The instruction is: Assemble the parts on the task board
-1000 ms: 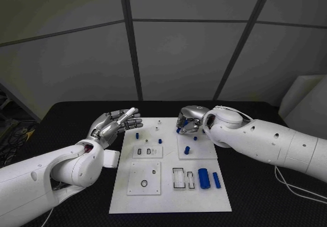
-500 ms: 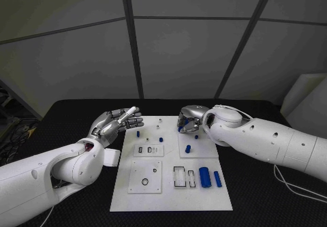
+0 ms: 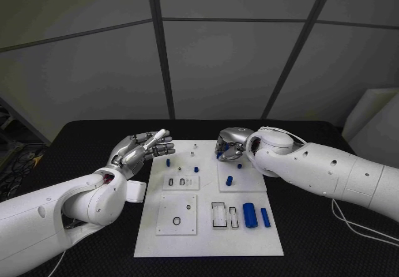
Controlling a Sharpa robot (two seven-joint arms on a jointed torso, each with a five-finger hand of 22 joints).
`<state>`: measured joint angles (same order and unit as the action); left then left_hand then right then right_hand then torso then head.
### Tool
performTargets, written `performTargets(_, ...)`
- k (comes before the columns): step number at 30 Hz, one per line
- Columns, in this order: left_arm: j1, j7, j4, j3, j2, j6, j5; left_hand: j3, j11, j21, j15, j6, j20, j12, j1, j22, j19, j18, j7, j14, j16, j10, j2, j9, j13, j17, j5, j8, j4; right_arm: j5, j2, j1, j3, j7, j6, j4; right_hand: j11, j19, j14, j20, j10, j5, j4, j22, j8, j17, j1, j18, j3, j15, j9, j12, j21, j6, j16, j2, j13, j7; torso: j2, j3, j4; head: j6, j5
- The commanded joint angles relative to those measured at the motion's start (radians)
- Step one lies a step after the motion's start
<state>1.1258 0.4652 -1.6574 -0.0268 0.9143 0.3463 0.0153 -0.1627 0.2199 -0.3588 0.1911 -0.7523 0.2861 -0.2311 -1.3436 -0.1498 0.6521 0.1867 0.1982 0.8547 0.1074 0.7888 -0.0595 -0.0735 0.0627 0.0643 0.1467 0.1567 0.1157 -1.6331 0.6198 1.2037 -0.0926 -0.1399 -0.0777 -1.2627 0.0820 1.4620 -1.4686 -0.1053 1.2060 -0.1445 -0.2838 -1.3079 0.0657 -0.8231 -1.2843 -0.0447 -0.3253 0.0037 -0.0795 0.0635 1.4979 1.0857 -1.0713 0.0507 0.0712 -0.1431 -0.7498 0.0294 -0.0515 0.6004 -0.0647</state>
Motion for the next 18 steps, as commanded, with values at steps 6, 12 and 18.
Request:
performTargets(6, 0.002, -0.002, -0.001, -0.001, 0.003, -0.017, -0.008, -0.001, 0.002, 0.000, 0.004, -0.006, 0.000, 0.004, 0.000, 0.001, 0.008, -0.019, 0.061, -0.006, -0.005, 0.008, -0.007, 0.002, 0.000, -0.001, -0.001, 0.001, -0.006, -0.007, 0.013, 0.000, 0.000, 0.017, -0.074, -0.030, -0.006, 0.029, -0.011, 0.004, 0.025, 0.003, -0.001, -0.126, 0.004, -0.016, -0.011, 0.016, -0.036, -0.005, -0.005, -0.001, 0.016, 0.023, -0.027, 0.001, 0.005, 0.004, 0.000, 0.0003, -0.0006, -0.004, 0.000)
performTargets(12, 0.002, -0.001, -0.001, -0.001, 0.005, -0.014, -0.008, -0.002, 0.002, 0.000, 0.005, -0.001, 0.000, 0.006, 0.000, 0.002, 0.008, -0.019, 0.061, -0.007, -0.006, 0.007, -0.007, 0.003, 0.000, -0.001, -0.002, -0.001, -0.008, -0.007, 0.019, 0.002, 0.000, -0.003, -0.173, -0.056, -0.009, 0.038, -0.012, 0.005, 0.034, 0.002, 0.002, -0.144, 0.004, -0.032, -0.010, 0.020, -0.047, -0.008, -0.008, -0.001, 0.023, 0.031, -0.043, -0.004, 0.006, 0.006, -0.002, 0.0019, -0.0025, -0.013, 0.000)
performTargets(18, 0.002, 0.000, -0.001, -0.002, 0.004, -0.011, -0.008, -0.003, 0.002, 0.002, 0.005, 0.005, 0.000, 0.011, -0.002, 0.005, 0.006, -0.020, 0.061, -0.010, -0.011, 0.004, -0.008, 0.004, 0.000, -0.001, -0.003, -0.005, -0.012, -0.004, -0.019, 0.009, 0.000, -0.014, -0.225, -0.023, -0.008, 0.036, -0.010, 0.004, 0.031, 0.005, 0.004, -0.141, 0.002, -0.030, -0.004, 0.019, -0.049, -0.008, -0.008, -0.003, 0.022, 0.030, -0.046, -0.012, 0.005, 0.006, -0.005, 0.0009, -0.0037, -0.015, 0.001)
